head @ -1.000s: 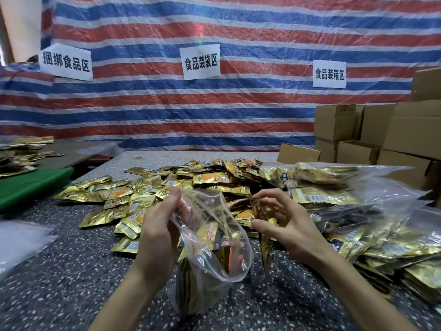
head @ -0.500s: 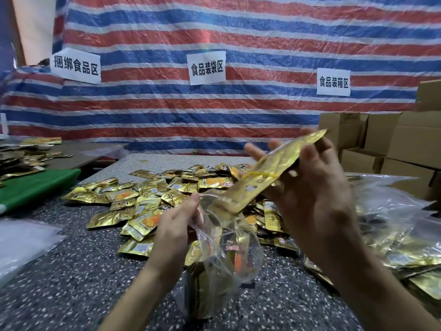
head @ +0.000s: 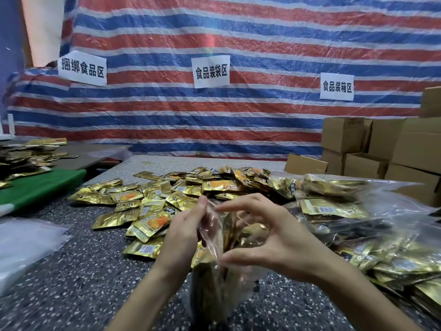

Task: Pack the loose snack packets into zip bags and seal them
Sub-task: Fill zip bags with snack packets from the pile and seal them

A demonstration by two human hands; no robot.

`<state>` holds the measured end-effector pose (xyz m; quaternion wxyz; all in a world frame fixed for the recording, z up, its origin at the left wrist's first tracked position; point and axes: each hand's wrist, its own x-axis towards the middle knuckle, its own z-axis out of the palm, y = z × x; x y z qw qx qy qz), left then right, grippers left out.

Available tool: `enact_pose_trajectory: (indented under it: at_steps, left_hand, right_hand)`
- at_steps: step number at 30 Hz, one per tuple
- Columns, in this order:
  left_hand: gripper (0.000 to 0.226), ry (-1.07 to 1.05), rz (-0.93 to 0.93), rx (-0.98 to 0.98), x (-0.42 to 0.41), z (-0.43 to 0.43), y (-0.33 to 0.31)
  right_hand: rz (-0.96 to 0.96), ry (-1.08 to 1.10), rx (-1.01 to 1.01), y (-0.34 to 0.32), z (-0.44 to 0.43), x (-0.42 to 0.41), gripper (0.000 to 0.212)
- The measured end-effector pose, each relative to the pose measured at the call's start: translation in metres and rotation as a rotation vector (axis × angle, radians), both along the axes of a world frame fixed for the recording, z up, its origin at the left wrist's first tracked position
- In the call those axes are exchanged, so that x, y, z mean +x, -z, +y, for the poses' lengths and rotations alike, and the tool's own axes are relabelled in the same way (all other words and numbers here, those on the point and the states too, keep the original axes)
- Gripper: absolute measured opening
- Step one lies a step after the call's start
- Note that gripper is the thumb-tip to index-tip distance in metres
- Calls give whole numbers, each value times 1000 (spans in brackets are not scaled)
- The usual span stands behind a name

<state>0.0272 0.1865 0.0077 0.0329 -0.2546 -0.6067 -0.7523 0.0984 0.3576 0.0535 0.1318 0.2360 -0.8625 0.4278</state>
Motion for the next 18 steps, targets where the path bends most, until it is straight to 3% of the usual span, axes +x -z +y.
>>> enact_pose_trajectory:
  at_steps: [6,9,13,16,18]
  left_hand:
    - [53,9,-16,16,1,1,-1]
    - [62,65,29,-46,2,1,-1]
    - [69,167,121,-212,-3,-6,-1]
    - [52,62,344,-372,0,-5,5]
    - [31,-16,383,-308,1,-2,5]
  right_hand:
    - [-177,-19,-59,-18,10,4,32]
    - [-69,126,-45,-24,15,3,29]
    - [111,360,-265,-21,19,-4,35]
    - [26,360,-336,-17,23,-10,44]
    - [-56,277,-441,-19,26,-11,51]
